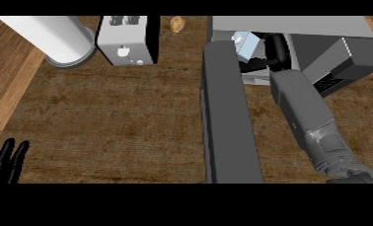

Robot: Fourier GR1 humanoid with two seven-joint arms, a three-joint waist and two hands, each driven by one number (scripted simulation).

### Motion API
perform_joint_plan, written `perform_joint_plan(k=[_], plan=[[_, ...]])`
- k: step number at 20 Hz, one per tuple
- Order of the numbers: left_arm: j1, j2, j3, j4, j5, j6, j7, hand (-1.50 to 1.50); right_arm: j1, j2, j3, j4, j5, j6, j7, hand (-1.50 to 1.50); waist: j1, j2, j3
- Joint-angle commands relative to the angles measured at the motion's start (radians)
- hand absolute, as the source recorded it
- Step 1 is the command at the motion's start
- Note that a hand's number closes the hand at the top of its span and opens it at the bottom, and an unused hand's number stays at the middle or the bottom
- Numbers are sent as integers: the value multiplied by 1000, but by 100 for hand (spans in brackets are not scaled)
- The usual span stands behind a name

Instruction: Pick up the milk, place it into the microwave and close the microwave

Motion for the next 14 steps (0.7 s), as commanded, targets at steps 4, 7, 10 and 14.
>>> perform_joint_plan(k=[4, 7, 10, 14], plan=[[12, -10, -33, -22, -24, -11, 4, -150, -95, -54, -6, 133, 53, -97, -52, 150, 43, 15, 0], [-67, 2, -14, 23, -11, -11, -13, -150, -144, -49, -12, 166, 59, -147, -28, 150, 52, 26, -1], [-66, 17, -8, 55, -9, -28, -11, -150, -166, -70, -21, 200, 63, -173, -5, 150, 53, 27, -1], [-86, 20, -21, 21, -33, -13, 6, -150, -206, -90, -64, 217, 36, -270, 41, 150, 78, 39, 0]])
